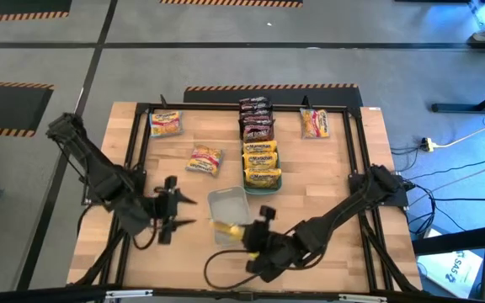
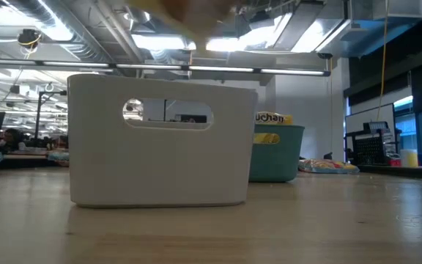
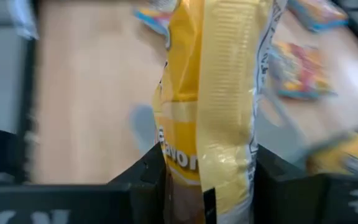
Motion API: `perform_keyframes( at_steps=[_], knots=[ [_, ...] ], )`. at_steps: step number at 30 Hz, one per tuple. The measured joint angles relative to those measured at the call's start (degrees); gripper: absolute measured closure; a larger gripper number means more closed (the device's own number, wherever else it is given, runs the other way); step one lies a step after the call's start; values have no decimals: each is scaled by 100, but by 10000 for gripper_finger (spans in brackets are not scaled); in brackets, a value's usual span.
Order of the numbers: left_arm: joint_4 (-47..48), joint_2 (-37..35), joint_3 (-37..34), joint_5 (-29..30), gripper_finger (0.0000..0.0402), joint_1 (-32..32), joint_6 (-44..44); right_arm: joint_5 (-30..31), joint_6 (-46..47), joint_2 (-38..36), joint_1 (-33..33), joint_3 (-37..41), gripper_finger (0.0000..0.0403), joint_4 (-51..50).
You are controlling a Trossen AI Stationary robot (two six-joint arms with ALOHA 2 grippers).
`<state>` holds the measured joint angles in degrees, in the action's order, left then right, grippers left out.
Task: Sort Maruchan noodles
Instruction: Put the yellow noodle pack into the green bin
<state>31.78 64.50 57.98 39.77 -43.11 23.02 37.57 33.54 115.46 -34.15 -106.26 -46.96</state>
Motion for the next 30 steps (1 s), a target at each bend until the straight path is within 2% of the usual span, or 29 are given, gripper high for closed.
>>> perform_keyframes(
  at_steps=[6,10,14,18,22,24,27,30],
  knots=[
    [55,-7,-540,-66,177,686,-589,307,952,-257,87,151,288,-1621],
    [-654,-3,-1202,-303,176,1228,-914,542,1413,-699,83,733,288,-1787],
    [-1883,-83,-1747,-1183,175,1826,-1489,898,1873,-1554,71,1849,288,-1320],
    [-2893,-77,-2161,-2172,177,2510,-1927,898,1493,-2483,147,3497,288,424],
    [-3755,-77,-2468,-2927,175,3091,-2206,641,605,-3337,404,5168,288,2945],
    [-4190,-79,-2531,-2986,175,3256,-2263,479,-42,-3599,570,5905,288,4501],
    [-4547,-75,-2602,-2717,176,3418,-2244,86,-863,-3746,873,6753,287,6610],
    [-4867,1,-2595,-2722,174,3556,-2188,-418,-1503,-3667,1135,7183,287,7984]
  ],
)
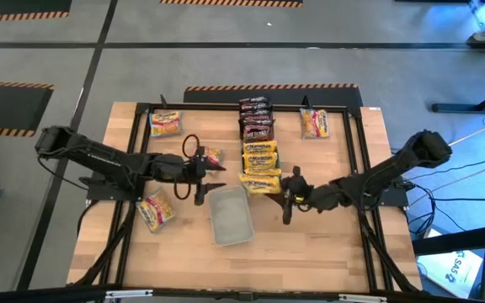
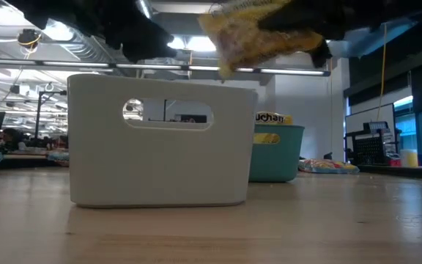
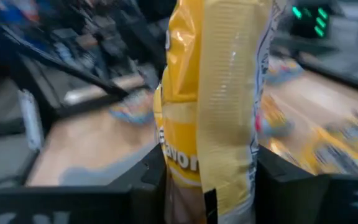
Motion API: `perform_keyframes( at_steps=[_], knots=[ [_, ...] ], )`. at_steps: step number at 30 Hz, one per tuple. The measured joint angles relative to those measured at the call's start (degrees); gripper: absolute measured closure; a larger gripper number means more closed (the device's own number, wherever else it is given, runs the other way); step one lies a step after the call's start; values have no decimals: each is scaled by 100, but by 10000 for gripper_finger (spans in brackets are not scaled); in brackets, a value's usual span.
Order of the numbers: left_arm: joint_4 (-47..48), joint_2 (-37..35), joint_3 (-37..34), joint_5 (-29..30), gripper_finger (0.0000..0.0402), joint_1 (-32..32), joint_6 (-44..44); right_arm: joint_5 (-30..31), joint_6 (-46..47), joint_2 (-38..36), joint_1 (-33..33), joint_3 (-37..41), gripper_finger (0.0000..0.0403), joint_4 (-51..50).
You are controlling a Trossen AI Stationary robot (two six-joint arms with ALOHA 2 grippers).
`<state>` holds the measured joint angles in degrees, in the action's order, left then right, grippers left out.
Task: Sort Maruchan noodles
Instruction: Put the yellow noodle pack into the green bin
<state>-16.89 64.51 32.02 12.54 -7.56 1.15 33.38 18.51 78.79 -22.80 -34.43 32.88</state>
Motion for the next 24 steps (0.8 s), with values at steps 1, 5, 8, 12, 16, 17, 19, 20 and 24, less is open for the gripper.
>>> perform_keyframes(
  at_steps=[1,5,8,12,16,17,19,20,24],
  knots=[
    [20,3,-5,-34,171,39,3,-160,-180,69,82,11,287,294],
    [-24,90,-7,-278,153,323,323,-381,-800,183,317,-61,287,542],
    [-264,147,-7,-313,144,439,633,-688,-955,204,504,-113,287,511],
    [-648,349,-7,-773,144,504,736,-939,-1127,301,663,-119,287,814],
    [-1224,677,-4,-1128,145,501,746,-1215,-1375,464,760,-119,287,1360],
    [-1374,782,-4,-1188,144,501,745,-1243,-1467,491,797,-119,287,1457],
    [-1544,942,-4,-1225,143,503,748,-1250,-1592,565,834,-125,287,1563],
    [-1677,1034,-4,-1225,143,503,750,-1246,-1604,582,866,-123,287,1537],
    [-2041,1257,-4,-1413,143,505,747,-1332,-1618,770,1036,-121,287,1738]
  ],
)
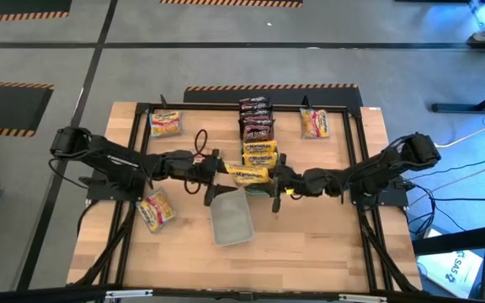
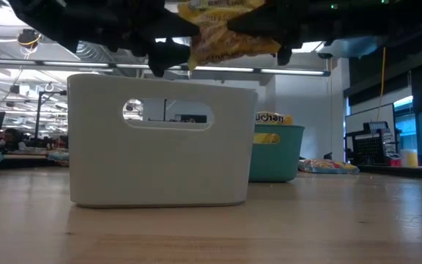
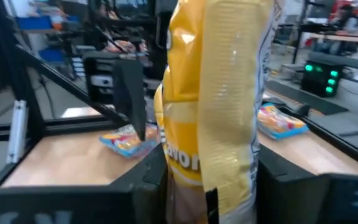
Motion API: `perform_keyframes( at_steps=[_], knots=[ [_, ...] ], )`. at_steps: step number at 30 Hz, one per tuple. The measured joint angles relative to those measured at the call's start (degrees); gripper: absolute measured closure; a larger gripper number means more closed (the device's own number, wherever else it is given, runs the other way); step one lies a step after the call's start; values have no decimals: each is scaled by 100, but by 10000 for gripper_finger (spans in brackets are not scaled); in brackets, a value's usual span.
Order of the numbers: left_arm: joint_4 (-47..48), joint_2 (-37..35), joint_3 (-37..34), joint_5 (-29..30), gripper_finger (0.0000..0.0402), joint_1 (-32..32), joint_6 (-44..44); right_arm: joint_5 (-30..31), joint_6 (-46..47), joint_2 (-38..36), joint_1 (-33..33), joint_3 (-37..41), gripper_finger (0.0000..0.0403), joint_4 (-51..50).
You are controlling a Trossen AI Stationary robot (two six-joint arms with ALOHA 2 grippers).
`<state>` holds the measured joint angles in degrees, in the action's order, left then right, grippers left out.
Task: Sort Maruchan noodles
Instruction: Put the yellow noodle pack into the green bin
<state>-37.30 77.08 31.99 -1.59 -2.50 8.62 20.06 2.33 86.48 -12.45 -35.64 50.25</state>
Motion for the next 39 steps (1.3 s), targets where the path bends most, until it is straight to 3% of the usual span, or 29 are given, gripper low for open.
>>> perform_keyframes(
  at_steps=[7,14,21,26,33,39],
  knots=[
    [-404,149,-2,98,143,121,-124,-316,-1,459,172,-2,287,833],
    [-402,148,-2,101,149,161,-462,-316,4,659,172,-292,287,798],
    [-430,144,-2,95,220,157,-598,-206,71,690,162,-656,281,179],
    [-410,137,-2,75,253,153,-684,-167,228,678,164,-935,222,-358],
    [349,-202,0,368,253,162,-862,-280,424,102,162,-1312,121,-2483],
    [1095,-497,2,739,253,166,-1111,-214,1105,-586,159,-1807,92,-5019]
  ],
)
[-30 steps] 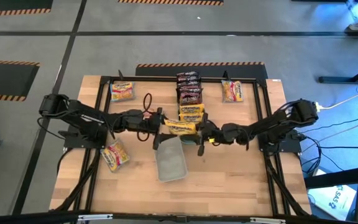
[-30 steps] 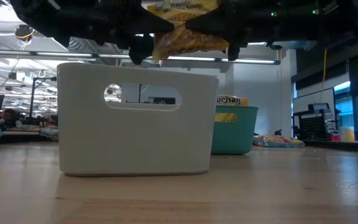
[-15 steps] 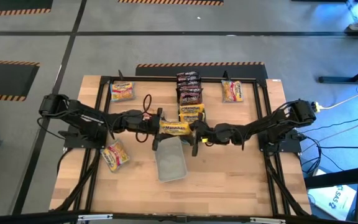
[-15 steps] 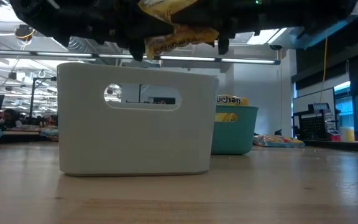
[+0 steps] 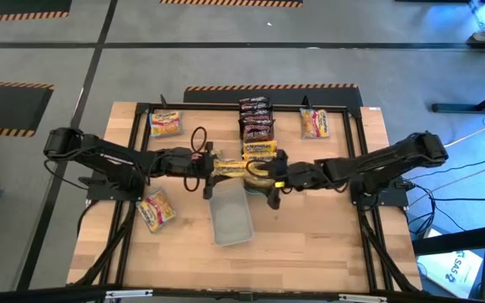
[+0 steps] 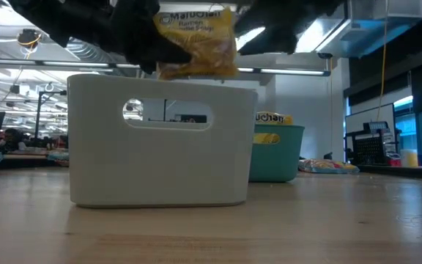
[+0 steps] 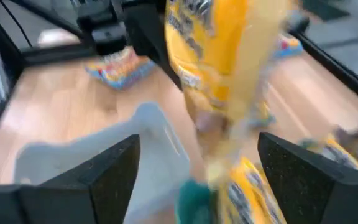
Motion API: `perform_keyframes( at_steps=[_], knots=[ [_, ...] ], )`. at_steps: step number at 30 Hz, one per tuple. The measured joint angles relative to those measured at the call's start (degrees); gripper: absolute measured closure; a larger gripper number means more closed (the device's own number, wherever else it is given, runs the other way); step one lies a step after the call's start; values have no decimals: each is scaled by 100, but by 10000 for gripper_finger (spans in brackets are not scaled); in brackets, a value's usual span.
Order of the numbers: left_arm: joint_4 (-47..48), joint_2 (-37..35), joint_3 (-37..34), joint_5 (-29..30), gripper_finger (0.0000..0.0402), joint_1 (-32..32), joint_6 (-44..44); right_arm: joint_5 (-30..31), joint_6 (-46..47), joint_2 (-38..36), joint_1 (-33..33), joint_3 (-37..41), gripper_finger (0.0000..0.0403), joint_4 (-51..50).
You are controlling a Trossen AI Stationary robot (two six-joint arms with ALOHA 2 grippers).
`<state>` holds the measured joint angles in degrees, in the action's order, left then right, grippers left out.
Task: Sort Maruchan noodles
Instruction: Put the yellow noodle pack into the green bin
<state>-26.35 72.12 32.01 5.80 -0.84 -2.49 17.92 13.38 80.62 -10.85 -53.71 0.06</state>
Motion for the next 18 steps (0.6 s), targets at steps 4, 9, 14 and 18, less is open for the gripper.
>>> perform_keyframes(
  at_steps=[4,9,14,18],
  knots=[
    [210,-4,-2,81,253,-2,-73,54,46,-192,7,-444,92,-672],
    [260,-3,0,83,253,-2,-73,-118,-347,5,213,-1150,99,-790],
    [321,-2,-2,79,253,-2,-75,-616,-500,452,488,-2192,107,-1722],
    [333,-2,-2,78,253,-2,-73,-1044,-500,1094,682,-3134,109,-2746]
  ],
)
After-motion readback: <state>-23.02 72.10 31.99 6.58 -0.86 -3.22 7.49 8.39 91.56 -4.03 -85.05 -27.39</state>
